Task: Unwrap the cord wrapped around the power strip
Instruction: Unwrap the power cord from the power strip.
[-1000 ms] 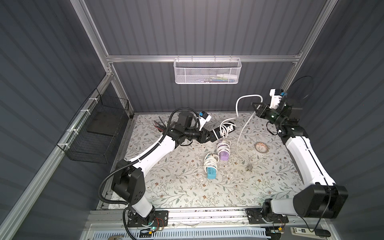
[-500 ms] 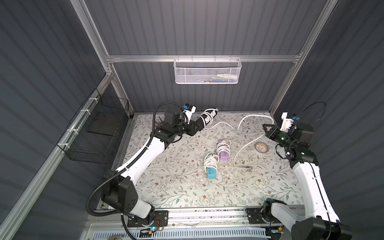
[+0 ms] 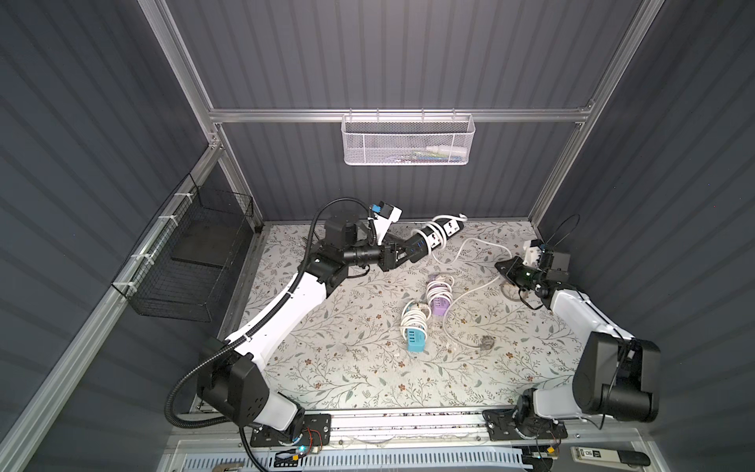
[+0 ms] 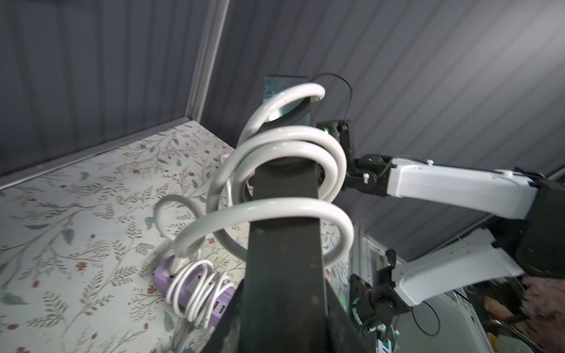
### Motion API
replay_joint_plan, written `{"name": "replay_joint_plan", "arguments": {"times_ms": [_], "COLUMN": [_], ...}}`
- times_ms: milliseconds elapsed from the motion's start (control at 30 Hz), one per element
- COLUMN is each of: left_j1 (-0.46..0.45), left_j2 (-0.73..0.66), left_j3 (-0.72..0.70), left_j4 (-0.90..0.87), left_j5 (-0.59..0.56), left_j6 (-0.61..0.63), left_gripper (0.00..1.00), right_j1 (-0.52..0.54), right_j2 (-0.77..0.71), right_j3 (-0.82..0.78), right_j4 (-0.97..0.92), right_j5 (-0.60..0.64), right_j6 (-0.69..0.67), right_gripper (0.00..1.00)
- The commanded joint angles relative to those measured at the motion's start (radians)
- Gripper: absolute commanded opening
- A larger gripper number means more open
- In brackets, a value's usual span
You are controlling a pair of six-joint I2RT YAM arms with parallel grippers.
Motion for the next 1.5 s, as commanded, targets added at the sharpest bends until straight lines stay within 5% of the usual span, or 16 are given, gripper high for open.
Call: {"name": "replay_joint_plan", "arguments": {"times_ms": [0, 267, 600, 1200, 1467], "left_j1": [-0.04, -0.047, -0.046, 0.095, 0.103], "left_j2": [0.044, 0.177, 0.276, -0.015, -0.075], "left_j3": [0.043, 0.132, 0.25, 0.099, 0.018], "left_j4": [-0.039, -0.241, -0.483, -0.183, -0.081], "left_j5": [0.085, -0.005, -0.211, -0.633, -0.615], "left_j6": [0.037, 0.118, 0.236, 0.121, 0.107], "left_gripper": [0.0, 0.0, 0.0, 0.0, 0.0], "right_j1": [0.004, -0.007, -0.15, -0.367, -0.385], "right_j2": [0.026, 0.001, -0.169, -0.425, -0.463], "right_j3": [0.122, 0.364, 0.372, -0.055, -0.261], "right_j4": [0.085, -0.026, -0.048, -0.244, -0.2], "right_j5": [-0.03, -0.041, -0.138, -0.014, 0.043], "right_j6": [0.029, 0.022, 0.087, 0.074, 0.147], "right_gripper": [0.0, 0.0, 0.0, 0.0, 0.0]}}
